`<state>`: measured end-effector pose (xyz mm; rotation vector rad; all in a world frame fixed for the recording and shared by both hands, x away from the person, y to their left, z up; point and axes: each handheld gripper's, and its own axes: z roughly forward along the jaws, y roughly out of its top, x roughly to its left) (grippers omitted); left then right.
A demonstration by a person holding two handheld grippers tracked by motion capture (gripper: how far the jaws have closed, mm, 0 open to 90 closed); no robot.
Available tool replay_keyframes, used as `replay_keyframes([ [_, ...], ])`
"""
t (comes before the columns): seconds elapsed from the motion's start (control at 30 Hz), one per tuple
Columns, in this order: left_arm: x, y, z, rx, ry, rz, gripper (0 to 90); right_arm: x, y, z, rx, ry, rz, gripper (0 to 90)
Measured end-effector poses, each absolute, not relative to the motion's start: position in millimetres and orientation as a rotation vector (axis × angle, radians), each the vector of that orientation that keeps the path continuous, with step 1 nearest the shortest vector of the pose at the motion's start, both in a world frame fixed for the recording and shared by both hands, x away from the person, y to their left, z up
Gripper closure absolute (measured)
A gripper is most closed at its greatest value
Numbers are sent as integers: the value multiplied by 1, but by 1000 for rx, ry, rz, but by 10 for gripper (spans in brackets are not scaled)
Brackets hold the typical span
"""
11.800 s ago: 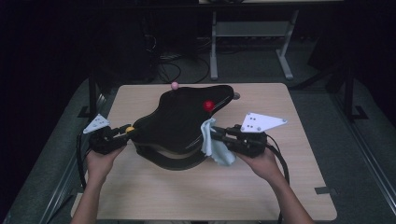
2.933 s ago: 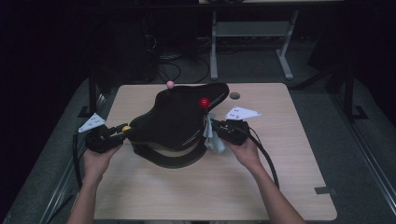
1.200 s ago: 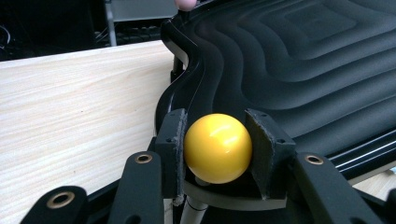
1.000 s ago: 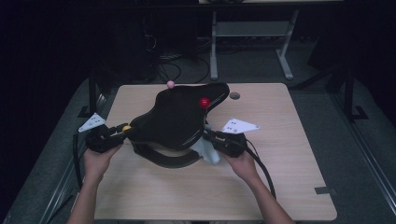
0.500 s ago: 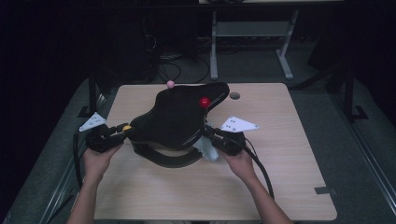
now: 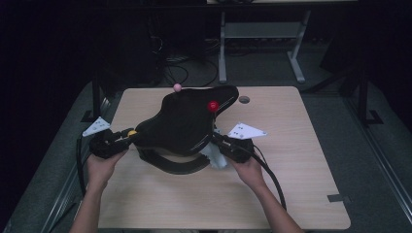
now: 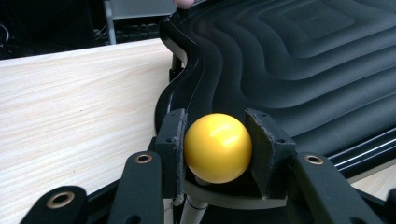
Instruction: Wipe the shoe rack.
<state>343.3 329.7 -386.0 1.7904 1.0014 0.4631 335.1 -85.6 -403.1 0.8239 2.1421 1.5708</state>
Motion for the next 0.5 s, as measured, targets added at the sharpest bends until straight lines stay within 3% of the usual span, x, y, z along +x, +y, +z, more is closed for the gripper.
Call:
replay_keyframes([
  [0.5, 344, 330, -386, 1793, 999, 462, 599, 339, -81, -422, 860, 2202, 1520, 820],
])
